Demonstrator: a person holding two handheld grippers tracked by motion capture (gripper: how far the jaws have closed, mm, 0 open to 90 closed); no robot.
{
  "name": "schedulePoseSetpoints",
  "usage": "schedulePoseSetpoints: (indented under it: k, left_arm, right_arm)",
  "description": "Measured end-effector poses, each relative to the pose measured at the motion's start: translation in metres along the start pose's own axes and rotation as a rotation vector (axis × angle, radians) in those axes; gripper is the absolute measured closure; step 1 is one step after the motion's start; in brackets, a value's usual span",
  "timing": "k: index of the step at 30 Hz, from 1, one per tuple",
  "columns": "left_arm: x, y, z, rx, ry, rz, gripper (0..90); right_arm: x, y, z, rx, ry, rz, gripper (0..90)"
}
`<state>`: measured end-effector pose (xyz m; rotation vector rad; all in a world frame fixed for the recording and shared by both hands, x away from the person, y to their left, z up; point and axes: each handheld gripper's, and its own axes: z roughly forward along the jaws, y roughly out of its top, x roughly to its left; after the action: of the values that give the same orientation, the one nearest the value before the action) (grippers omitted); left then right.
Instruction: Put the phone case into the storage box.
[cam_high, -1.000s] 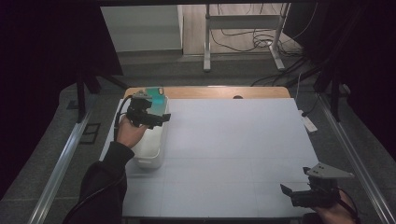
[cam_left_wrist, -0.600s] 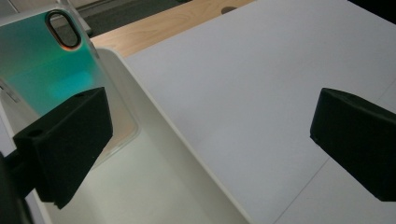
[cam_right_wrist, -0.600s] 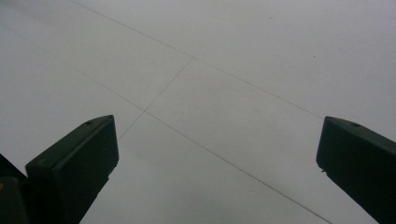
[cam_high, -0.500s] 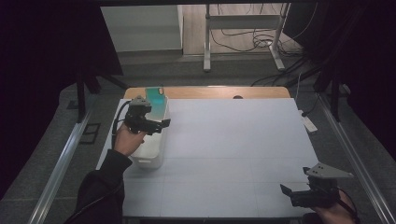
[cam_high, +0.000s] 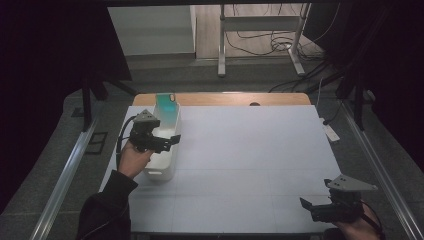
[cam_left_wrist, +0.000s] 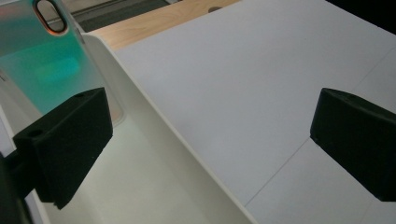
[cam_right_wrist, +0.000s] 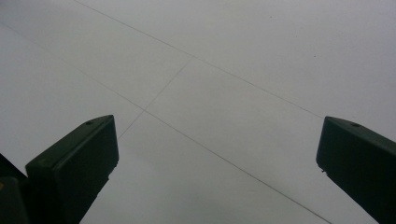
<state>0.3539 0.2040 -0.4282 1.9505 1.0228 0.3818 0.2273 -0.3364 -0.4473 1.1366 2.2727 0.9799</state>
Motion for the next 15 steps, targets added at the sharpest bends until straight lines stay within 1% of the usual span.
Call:
schedulePoseSetpoints:
  k: [7, 15]
  left_arm:
    - [-0.007, -0.009, -0.008, 0.003, -0.001, 0.000, 0.0]
    - [-0.016, -0.018, -0.015, 0.020, 0.013, 0.022, 0.0]
  right_arm:
    - [0.000, 0.000, 0.000, 0.002, -0.001, -0.003, 0.0]
    - [0.001, 0.000, 0.001, 0.002, -0.001, -0.003, 0.0]
